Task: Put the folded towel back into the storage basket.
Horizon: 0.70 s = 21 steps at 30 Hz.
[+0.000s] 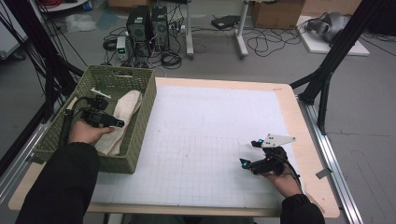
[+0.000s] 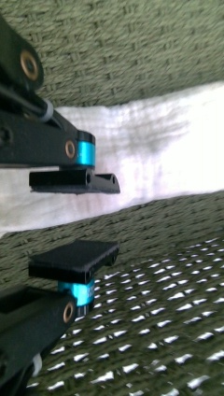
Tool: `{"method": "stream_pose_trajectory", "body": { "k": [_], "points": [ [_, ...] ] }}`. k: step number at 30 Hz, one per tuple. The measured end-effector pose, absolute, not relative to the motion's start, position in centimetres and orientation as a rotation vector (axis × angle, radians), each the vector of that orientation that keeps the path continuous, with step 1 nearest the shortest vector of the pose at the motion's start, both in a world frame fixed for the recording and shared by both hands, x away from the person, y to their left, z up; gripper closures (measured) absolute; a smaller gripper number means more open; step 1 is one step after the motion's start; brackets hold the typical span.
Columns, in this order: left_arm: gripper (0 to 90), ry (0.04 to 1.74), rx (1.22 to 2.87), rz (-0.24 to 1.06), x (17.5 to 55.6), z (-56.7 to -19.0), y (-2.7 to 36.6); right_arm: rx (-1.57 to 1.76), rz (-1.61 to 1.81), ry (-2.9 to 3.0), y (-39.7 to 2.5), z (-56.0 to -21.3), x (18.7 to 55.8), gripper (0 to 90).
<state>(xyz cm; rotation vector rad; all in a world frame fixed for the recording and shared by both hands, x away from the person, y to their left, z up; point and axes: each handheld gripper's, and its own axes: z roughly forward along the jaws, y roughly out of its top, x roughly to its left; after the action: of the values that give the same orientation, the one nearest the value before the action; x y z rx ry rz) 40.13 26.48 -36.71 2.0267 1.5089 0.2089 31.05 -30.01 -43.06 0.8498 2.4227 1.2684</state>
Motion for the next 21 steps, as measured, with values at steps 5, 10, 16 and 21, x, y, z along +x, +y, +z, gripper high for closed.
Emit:
{"method": "stream_pose_trajectory", "body": {
  "k": [5, 10, 16, 21],
  "points": [
    [58.4, 1.485, 1.956, 0.226, 40.07, -36.44, 26.55, 0.868, 1.278, 2.407, -30.23, -42.94, 31.03, 11.5],
    [53.8, 1.476, 1.904, 0.215, 40.06, -36.13, 26.71, 0.877, 1.292, 2.397, -30.52, -42.78, 31.01, 11.4],
    [51.2, 1.477, 1.832, 0.19, 40.03, -35.89, 26.93, 0.884, 1.297, 2.384, -30.84, -42.52, 30.91, 11.4],
    [48.0, 1.47, 1.756, 0.186, 39.95, -35.75, 26.98, 0.874, 1.301, 2.37, -30.99, -42.3, 30.82, 11.4]
  ]
}}
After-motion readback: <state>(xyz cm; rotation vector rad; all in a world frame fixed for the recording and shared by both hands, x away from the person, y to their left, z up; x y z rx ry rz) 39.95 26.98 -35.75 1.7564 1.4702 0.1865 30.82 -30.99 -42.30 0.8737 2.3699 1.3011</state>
